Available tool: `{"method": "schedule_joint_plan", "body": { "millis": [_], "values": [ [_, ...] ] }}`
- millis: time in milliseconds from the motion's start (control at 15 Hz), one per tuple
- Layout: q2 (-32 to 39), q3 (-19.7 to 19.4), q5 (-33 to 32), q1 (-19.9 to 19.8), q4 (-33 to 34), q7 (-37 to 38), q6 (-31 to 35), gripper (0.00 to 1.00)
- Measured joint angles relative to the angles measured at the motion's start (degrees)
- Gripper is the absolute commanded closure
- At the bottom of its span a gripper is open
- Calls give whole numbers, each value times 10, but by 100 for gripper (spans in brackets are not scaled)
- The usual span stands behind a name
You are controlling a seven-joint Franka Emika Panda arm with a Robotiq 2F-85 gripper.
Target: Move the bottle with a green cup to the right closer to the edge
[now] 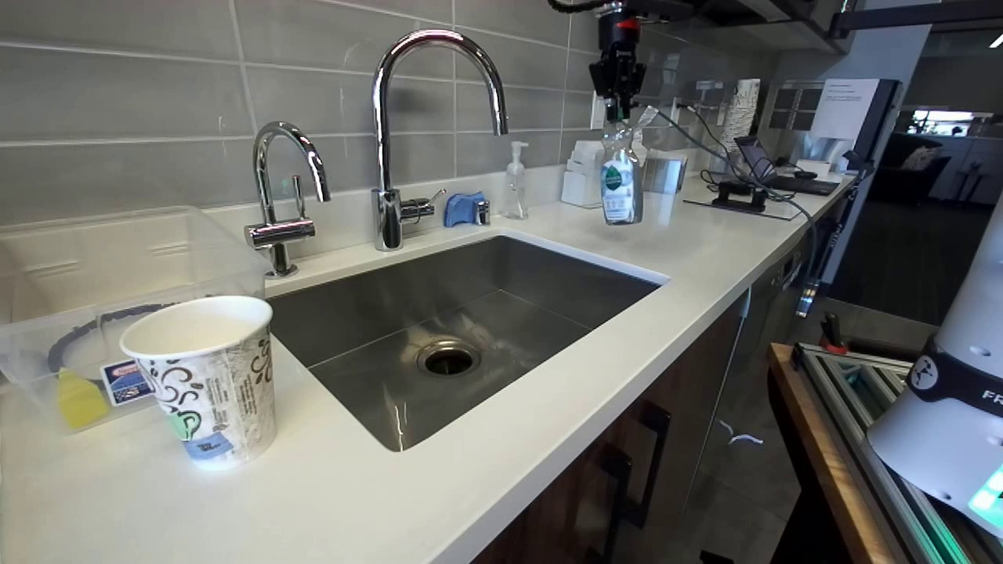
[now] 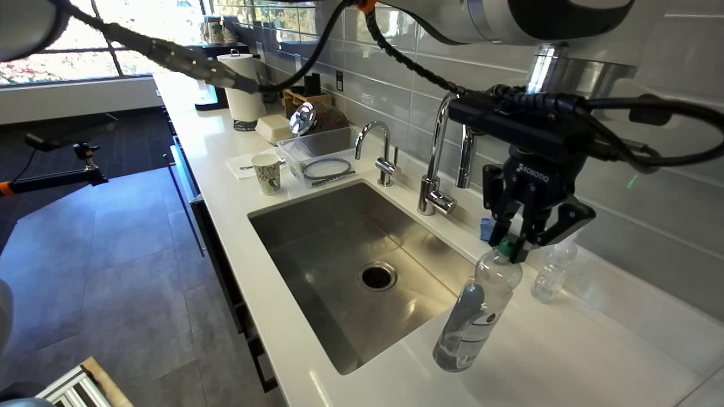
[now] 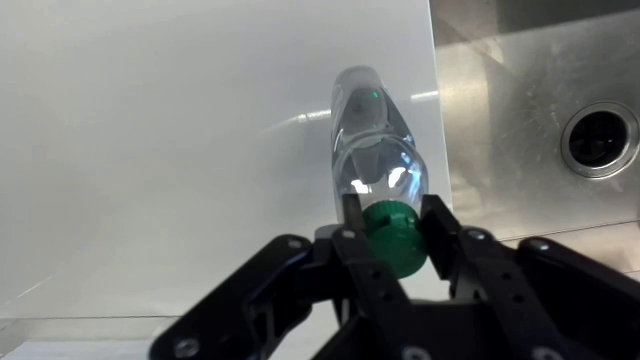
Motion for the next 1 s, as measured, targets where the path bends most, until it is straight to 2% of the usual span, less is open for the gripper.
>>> {"method": "schedule_joint_plan", "body": {
  "millis": [333,667,1000],
  "values": [
    [0,-6,4,0,-1,-3,0,91],
    [-7,-32,38,-12,-4,-16,2,91],
    [-29,-45,57,-18,-52,-46,60,91]
  ]
}}
